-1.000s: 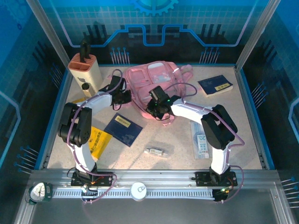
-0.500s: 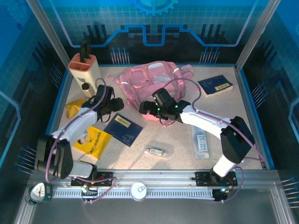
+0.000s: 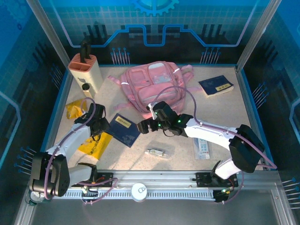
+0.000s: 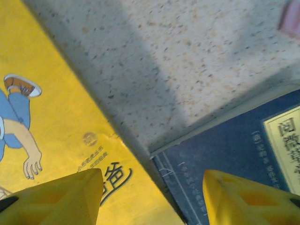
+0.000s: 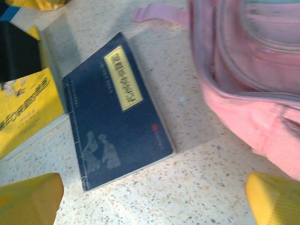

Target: Pack the student bag

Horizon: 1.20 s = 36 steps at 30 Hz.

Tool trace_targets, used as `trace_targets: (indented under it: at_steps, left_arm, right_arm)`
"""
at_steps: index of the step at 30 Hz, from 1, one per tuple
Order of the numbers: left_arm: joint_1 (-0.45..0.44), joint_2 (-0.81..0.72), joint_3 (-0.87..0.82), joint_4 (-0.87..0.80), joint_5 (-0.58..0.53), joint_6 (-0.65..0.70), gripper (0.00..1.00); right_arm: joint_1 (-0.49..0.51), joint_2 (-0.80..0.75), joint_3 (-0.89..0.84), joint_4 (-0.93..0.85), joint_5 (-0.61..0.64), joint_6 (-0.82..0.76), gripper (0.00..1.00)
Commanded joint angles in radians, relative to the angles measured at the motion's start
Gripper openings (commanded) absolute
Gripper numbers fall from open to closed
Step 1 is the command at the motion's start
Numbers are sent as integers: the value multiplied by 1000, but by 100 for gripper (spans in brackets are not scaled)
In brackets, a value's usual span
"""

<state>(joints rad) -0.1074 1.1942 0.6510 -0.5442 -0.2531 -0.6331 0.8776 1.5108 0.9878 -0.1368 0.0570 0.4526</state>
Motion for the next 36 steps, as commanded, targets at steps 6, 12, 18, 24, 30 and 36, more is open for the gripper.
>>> trace_targets:
  at_steps: [6, 12, 18, 24, 30, 36]
  left_arm:
    - [9, -8, -71, 58, 125, -40, 55]
    - [5, -9, -130, 128, 253, -42, 53]
    - [-53, -9, -141, 158, 308, -67, 52]
    - [-197, 29, -123, 234, 339, -131, 51]
    - [-277, 52, -95, 266, 389, -135, 49]
    - [-313, -23, -108, 159, 398, -89, 50]
  right_arm:
    - [36, -23, 8, 30, -13, -77, 100]
    - [36, -47, -13, 23, 7, -78, 100]
    - [37, -57, -13, -5, 37, -84, 100]
    - [21, -80, 0, -68, 135, -60, 100]
    - [-19, -90, 7, -111, 104, -41, 100]
    - [-53, -99, 14, -142, 62, -32, 100]
